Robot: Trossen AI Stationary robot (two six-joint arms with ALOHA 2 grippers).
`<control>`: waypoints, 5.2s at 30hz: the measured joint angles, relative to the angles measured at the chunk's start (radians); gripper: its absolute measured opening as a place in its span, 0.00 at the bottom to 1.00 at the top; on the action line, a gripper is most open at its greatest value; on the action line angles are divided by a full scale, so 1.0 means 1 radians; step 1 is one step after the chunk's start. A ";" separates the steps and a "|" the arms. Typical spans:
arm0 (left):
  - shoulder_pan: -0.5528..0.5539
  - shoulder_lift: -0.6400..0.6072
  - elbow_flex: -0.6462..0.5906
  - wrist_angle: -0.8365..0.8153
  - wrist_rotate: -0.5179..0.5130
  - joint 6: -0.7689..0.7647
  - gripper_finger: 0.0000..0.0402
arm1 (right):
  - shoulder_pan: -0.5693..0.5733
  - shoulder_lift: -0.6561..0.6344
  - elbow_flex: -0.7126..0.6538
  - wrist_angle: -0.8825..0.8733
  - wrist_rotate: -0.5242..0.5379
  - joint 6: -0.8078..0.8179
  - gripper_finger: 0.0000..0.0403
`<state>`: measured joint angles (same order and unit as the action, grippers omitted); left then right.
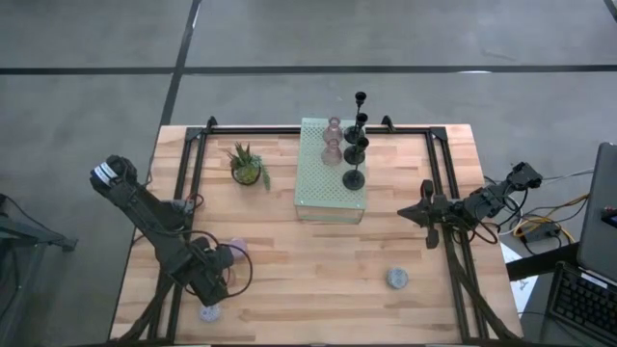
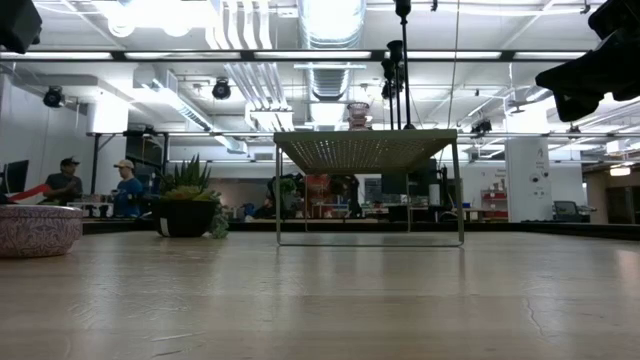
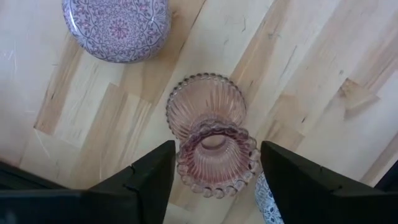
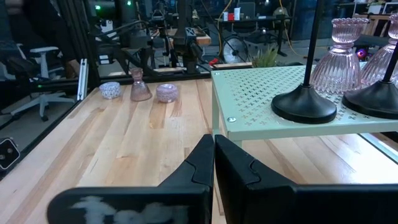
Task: Pick & Place candle stick holders
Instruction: Put the pink candle holder on the shelf aligned with the other pink candle holder
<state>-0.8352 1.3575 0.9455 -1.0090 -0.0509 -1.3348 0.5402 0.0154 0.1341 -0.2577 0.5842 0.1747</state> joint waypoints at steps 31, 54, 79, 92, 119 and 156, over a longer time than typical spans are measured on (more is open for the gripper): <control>0.010 0.000 -0.002 0.059 -0.056 0.008 0.47 | 0.000 0.000 0.000 0.000 0.000 -0.002 0.02; 0.054 -0.001 0.051 0.144 -0.093 0.027 0.47 | 0.000 0.000 0.000 0.000 0.000 -0.002 0.02; 0.570 0.052 0.498 0.118 -0.315 0.686 0.47 | 0.000 0.000 0.000 0.000 0.000 -0.001 0.02; 0.865 0.304 0.829 0.113 -0.173 0.927 0.47 | 0.000 0.000 0.000 0.000 0.000 0.000 0.02; 0.933 0.538 1.014 0.012 -0.151 1.013 0.47 | 0.000 0.000 0.000 0.000 0.000 -0.002 0.02; 0.958 0.538 1.065 -0.010 -0.133 1.052 0.47 | 0.000 0.000 0.000 0.000 0.000 0.000 0.02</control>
<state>0.1231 1.8957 2.0101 -1.0186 -0.1844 -0.2832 0.5402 0.0157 0.1341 -0.2577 0.5842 0.1750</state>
